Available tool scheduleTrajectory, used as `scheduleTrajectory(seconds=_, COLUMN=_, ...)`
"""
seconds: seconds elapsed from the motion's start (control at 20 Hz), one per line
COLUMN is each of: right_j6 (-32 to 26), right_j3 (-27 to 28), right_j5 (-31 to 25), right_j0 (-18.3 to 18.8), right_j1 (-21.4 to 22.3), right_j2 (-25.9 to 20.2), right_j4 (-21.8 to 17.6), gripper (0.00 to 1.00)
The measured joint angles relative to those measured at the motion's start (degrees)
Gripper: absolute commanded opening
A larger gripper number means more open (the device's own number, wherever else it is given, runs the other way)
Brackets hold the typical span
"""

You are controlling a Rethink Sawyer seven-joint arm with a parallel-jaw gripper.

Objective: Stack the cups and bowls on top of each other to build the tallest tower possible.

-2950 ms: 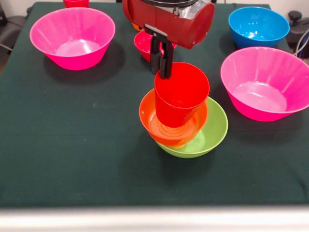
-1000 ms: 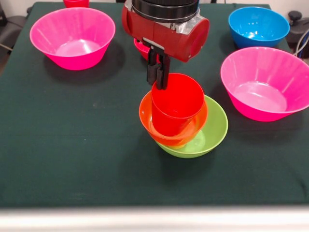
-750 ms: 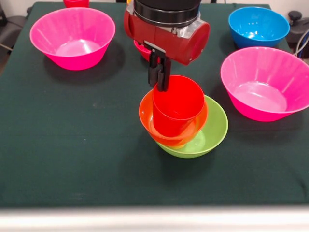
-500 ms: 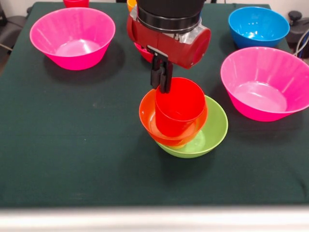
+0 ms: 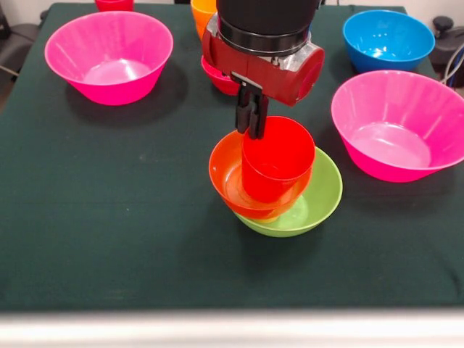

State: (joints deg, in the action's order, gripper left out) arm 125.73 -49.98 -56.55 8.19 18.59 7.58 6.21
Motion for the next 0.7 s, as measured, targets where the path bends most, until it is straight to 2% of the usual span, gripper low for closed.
scheduleTrajectory(seconds=0.7, right_j6=0.0, right_j3=-1.0, right_j5=0.0, right_j0=-0.1, right_j1=0.1, right_j2=0.0, right_j4=-0.3, gripper=0.0)
